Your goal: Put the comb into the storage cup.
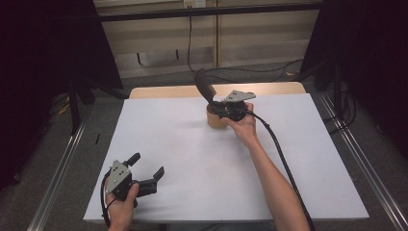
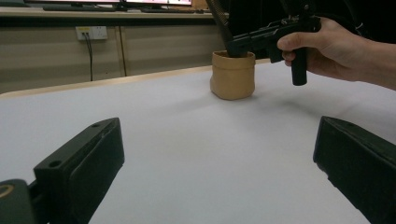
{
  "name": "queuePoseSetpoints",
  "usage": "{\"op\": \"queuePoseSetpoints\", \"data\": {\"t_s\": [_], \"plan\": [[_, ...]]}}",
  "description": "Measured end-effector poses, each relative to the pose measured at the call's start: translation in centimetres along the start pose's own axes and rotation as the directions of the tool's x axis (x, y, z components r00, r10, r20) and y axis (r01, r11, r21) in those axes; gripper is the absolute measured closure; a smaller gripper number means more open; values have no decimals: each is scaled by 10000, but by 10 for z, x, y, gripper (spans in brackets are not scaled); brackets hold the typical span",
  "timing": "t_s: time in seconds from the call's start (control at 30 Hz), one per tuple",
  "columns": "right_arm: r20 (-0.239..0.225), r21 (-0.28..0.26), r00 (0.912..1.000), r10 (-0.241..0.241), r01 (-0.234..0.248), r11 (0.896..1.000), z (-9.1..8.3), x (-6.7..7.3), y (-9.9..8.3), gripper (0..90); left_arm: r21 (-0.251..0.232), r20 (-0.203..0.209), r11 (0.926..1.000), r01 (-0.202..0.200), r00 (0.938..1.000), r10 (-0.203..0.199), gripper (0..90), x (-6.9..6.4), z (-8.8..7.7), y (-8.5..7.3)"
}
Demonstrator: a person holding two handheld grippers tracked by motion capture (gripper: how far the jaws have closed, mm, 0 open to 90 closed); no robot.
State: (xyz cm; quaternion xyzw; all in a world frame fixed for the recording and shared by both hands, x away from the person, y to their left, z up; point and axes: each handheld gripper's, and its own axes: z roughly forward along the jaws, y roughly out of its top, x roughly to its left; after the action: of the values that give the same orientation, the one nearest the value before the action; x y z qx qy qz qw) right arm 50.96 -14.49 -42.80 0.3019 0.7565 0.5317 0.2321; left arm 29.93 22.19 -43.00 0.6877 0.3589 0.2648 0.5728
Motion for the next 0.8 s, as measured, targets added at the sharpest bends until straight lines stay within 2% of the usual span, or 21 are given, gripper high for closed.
{"op": "queuePoseSetpoints", "data": {"t_s": [0.53, 0.7, 0.8], "plan": [[1, 384, 9998, 214, -214, 9990, -2, 3, -2, 722, 7, -38, 10000, 14, 10000, -14, 21, -1, 1, 0], [66, 358, 9999, 138, -141, 9993, -2, 3, -2, 705, -39, -32, 10000, 40, 10000, -40, 21, -1, 1, 0], [-25, 153, 9993, 371, -371, 9992, -1, 4, -1, 663, -27, -32, 10000, 49, 10000, -50, 21, -1, 1, 0]]}}
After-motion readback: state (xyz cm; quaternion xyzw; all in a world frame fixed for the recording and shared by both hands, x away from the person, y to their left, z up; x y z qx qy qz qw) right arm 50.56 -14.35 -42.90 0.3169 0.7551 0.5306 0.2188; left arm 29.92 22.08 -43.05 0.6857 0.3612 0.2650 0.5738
